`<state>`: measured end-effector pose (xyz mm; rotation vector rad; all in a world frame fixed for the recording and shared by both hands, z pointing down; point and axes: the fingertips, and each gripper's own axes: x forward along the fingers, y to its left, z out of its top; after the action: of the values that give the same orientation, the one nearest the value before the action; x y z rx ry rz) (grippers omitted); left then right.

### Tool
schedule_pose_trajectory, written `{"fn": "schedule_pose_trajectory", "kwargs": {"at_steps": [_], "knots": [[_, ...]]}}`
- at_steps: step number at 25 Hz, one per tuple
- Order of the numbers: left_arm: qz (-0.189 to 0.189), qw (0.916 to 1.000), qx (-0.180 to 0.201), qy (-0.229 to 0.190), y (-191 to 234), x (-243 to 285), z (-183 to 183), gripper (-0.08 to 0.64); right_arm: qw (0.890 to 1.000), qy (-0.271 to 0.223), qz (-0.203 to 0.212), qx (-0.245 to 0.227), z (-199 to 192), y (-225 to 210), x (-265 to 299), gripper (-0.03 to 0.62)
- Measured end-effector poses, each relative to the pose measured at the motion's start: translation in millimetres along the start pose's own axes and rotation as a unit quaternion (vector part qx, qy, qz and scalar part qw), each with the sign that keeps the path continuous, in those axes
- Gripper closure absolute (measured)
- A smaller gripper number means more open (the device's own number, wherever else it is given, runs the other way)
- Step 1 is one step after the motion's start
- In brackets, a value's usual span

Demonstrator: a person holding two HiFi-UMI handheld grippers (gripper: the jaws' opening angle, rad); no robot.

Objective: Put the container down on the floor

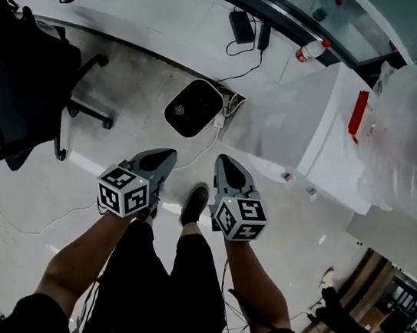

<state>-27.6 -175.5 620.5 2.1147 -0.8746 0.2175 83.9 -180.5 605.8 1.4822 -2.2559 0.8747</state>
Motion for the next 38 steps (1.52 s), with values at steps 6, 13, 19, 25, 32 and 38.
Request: {"fn": "schedule_pose_trajectory", "kwargs": {"at_steps": [6,13,19,25,32,38], "knots": [[-0.026,0.9995,0.015,-0.007,-49.6,-33.9,31.1,0.549,1.0,-0.013,-0.003,0.004,25.3,14.1,-44.8,0.583],[-0.034,0.998,0.053,0.009,-104.7,-74.2,56.9,0.549,0.999,-0.04,-0.004,0.014,60.3,40.7,-98.9,0.583],[-0.002,0.9969,0.079,0.004,-133.1,-102.2,79.4,0.551,0.998,-0.057,-0.003,-0.003,94.7,60.8,-139.5,0.583],[-0.008,0.9945,0.105,-0.004,-167.8,-122.0,102.3,0.551,0.996,-0.077,0.004,-0.038,134.0,80.3,-176.2,0.583],[-0.004,0.9923,0.123,-0.016,-196.6,-145.5,125.8,0.551,0.994,-0.104,-0.002,-0.041,170.8,93.2,-211.1,0.583],[0.0,0.9898,0.138,-0.035,-213.1,-160.9,146.9,0.551,0.991,-0.125,-0.006,-0.048,195.2,96.0,-231.1,0.583]]}}
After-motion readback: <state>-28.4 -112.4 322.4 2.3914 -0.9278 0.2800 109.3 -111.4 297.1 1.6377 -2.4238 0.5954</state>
